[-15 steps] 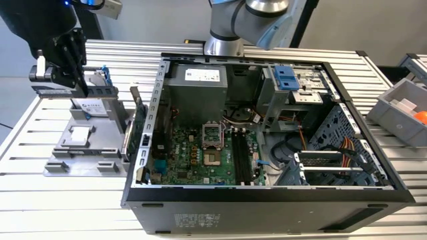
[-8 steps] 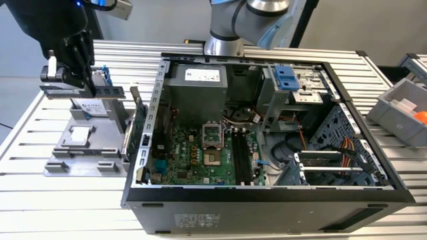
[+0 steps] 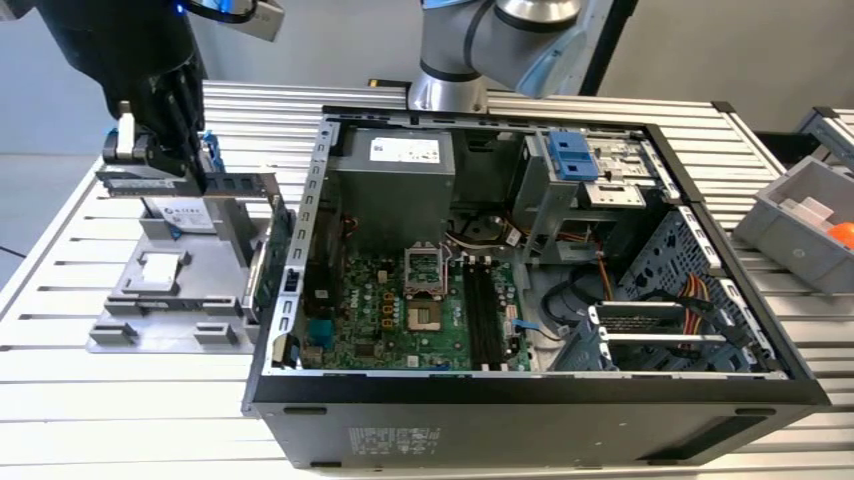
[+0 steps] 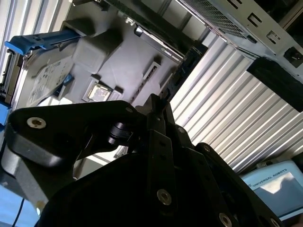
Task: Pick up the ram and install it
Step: 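Pick up the ram and move it above insertion slot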
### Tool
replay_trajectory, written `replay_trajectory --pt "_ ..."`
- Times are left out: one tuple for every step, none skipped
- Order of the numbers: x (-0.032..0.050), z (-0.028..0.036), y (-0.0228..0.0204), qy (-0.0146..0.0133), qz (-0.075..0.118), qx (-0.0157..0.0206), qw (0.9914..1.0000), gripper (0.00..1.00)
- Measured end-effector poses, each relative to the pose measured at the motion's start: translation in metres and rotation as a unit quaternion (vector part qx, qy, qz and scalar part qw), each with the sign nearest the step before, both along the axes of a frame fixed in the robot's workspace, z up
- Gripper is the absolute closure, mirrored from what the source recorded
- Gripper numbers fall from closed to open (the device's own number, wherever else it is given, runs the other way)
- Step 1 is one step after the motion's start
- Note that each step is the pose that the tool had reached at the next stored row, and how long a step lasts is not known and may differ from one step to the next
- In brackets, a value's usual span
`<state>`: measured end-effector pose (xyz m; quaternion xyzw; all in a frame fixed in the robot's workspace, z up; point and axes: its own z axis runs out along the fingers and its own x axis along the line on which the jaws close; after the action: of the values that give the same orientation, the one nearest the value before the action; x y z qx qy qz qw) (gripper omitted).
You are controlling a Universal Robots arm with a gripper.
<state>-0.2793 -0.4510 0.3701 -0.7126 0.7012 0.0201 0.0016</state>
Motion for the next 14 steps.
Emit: replay_trajectory --pt "0.0011 0.0 0.0 -0.0001 0.0 0.0 1.0 1.0" --pt "0.0023 0.0 0.0 0.0 0.0 0.0 1.0 1.0" --pt "0.0035 -0.0001 0.0 -0.0001 0.0 0.0 1.0 1.0" --pt "0.0047 0.0 0.0 0.0 0.0 0.0 1.0 1.0" --pt "0.006 -0.0001 0.0 -0.0001 0.0 0.0 1.0 1.0" --pt "0.0076 -0.0001 0.0 -0.0001 0.0 0.0 1.0 1.0" --pt "0.0097 -0.0001 0.0 -0.0001 0.0 0.0 1.0 1.0" --pt "0.0115 0.0 0.0 0.0 0.0 0.0 1.0 1.0" --pt "0.0131 0.0 0.0 -0.0001 0.0 0.0 1.0 1.0" --pt "0.0146 0.0 0.0 -0.0001 0.0 0.0 1.0 1.0" --pt "0.0162 -0.0001 0.0 -0.0001 0.0 0.0 1.0 1.0" --pt "0.0177 -0.0001 0.0 -0.0001 0.0 0.0 1.0 1.0" --pt "0.019 0.0 0.0 0.0 0.0 0.0 1.0 1.0" --pt "0.0204 -0.0001 0.0 0.0 0.0 0.0 1.0 1.0"
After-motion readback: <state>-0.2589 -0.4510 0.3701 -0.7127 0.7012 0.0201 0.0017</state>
